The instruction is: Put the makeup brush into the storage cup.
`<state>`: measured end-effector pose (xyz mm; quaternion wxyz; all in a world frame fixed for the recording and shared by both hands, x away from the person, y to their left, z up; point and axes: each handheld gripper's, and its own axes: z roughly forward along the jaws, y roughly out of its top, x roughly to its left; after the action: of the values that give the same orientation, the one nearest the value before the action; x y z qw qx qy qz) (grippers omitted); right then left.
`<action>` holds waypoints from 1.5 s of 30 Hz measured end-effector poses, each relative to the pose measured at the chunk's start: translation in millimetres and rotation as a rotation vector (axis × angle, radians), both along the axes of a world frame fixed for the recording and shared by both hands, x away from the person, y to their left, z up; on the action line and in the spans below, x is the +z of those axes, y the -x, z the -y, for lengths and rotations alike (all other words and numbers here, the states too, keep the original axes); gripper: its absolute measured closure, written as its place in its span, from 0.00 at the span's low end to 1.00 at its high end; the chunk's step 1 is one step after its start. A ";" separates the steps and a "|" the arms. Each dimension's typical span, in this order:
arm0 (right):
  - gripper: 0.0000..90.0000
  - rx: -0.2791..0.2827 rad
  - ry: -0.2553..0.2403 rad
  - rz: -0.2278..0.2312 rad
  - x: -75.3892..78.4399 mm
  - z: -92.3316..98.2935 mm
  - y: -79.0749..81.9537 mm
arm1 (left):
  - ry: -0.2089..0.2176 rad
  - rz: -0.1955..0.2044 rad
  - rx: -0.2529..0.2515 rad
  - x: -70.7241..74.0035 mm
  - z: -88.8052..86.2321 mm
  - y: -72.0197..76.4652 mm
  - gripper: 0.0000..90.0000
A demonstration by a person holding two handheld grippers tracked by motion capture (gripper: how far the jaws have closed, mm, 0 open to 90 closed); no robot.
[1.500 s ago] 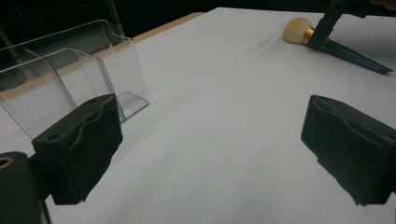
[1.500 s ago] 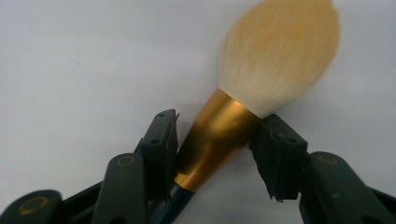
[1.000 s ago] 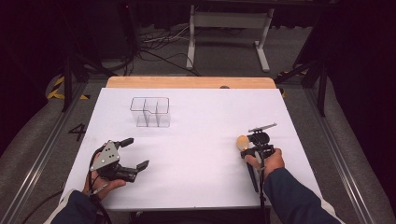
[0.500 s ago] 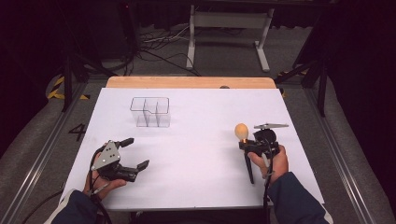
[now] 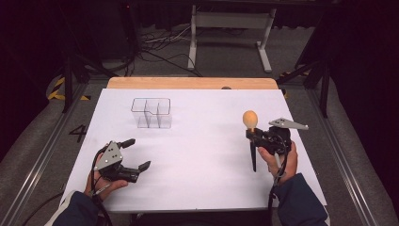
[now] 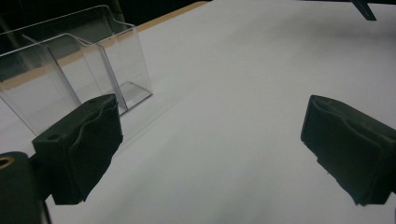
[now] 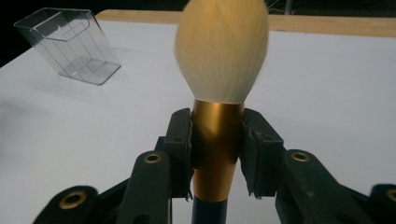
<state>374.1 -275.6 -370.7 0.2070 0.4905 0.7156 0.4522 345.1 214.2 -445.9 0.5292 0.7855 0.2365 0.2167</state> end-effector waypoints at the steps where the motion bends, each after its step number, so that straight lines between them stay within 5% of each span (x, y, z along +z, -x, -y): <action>1: 0.74 0.009 -0.009 0.015 0.8 1.8 -0.2 | -0.002 0.001 0.002 -0.1 0.3 -0.1 0.07; 14: 0.74 0.063 -0.048 0.145 15.1 0.9 6.6 | -0.002 -0.009 0.002 -0.4 0.1 -0.9 0.07; 45: 0.74 0.149 -0.112 0.295 29.6 -12.3 -0.5 | 0.018 -0.020 -0.011 -0.4 0.3 -4.2 0.07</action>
<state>374.6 -263.3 -341.1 0.2478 0.3752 0.6855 0.5725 349.3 213.9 -446.3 0.5351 0.7842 0.2394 0.2035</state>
